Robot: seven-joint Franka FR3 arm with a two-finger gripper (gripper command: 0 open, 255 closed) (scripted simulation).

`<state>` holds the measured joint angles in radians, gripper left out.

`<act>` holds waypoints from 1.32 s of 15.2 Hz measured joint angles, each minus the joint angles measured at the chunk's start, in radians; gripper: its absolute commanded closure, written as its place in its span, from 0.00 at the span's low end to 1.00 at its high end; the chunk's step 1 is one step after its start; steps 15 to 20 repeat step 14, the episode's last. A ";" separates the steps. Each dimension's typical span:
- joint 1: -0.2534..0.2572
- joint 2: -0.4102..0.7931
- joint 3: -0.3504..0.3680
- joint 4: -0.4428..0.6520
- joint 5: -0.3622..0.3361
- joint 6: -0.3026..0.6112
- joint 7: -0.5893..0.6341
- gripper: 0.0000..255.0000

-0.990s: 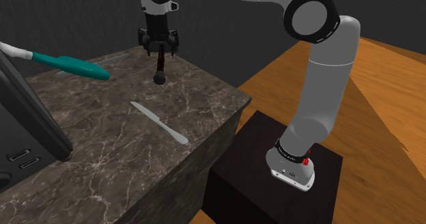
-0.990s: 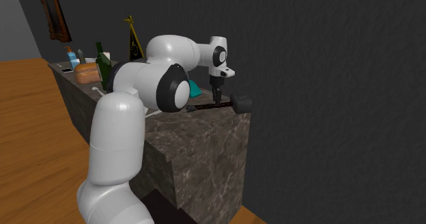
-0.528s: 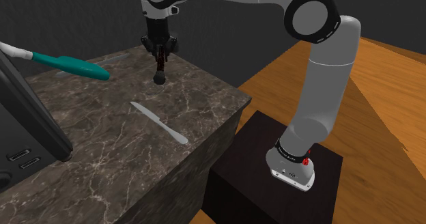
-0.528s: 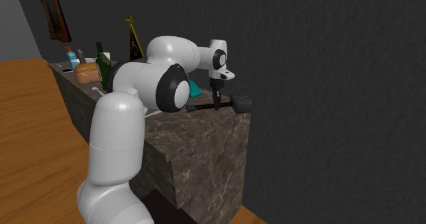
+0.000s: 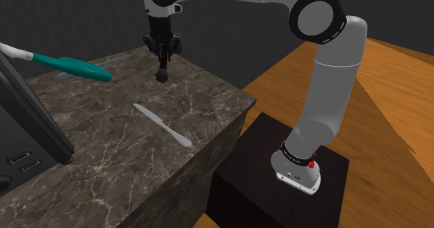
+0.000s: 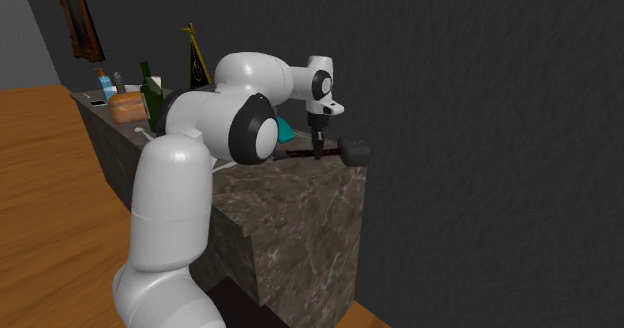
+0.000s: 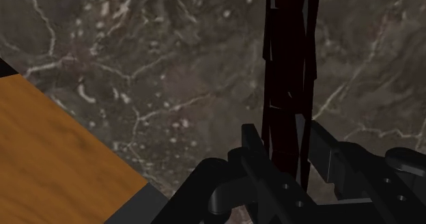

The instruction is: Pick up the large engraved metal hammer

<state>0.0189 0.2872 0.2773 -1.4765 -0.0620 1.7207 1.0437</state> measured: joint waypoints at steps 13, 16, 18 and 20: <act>0.015 0.033 0.003 0.216 -0.008 -0.185 0.004 1.00; 0.016 0.033 0.003 0.223 -0.008 -0.192 0.005 1.00; 0.016 0.033 0.003 0.223 -0.008 -0.192 0.005 1.00; 0.016 0.033 0.003 0.223 -0.008 -0.192 0.005 1.00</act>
